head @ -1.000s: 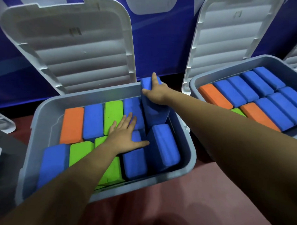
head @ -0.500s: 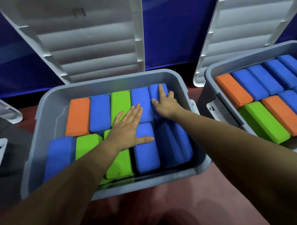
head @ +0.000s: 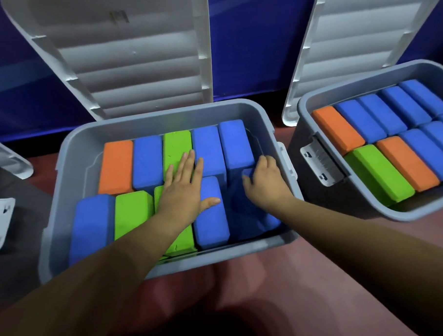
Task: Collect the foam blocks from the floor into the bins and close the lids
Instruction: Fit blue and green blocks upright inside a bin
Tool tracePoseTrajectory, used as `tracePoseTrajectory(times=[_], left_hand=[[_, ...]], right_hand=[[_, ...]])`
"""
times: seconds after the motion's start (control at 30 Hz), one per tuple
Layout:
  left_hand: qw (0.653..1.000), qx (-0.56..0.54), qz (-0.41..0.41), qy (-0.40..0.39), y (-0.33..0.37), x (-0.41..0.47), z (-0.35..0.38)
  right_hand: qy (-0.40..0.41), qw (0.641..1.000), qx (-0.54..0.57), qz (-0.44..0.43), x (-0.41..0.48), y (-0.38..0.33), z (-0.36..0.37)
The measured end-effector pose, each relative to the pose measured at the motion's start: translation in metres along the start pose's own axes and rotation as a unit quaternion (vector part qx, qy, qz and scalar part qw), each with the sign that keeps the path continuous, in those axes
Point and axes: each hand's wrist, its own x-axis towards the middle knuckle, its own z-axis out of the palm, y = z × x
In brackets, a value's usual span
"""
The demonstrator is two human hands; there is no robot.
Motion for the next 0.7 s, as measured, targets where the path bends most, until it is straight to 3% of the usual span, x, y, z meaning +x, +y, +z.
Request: tracePoseTrajectory(times=[0.13,0.3,0.53,0.7], left_hand=[[0.996,-0.028,-0.056,-0.069,0.002,-0.026,0.007],[0.997,-0.018,-0.044,-0.063,-0.004,-0.028,0.017],[0.997,-0.039,-0.032,-0.062,-0.004,-0.029,0.013],[0.995,-0.076,-0.023,-0.062,-0.008,-0.029,0.009]], right_hand=[[-0.059,0.997,0.009,0.054,-0.028,-0.009,0.004],[-0.132,0.99,-0.03,0.03,-0.035,-0.021,0.035],[-0.105,0.992,-0.065,0.033,-0.041,-0.022,0.033],[-0.099,0.993,-0.027,0.054,-0.035,-0.019,0.031]])
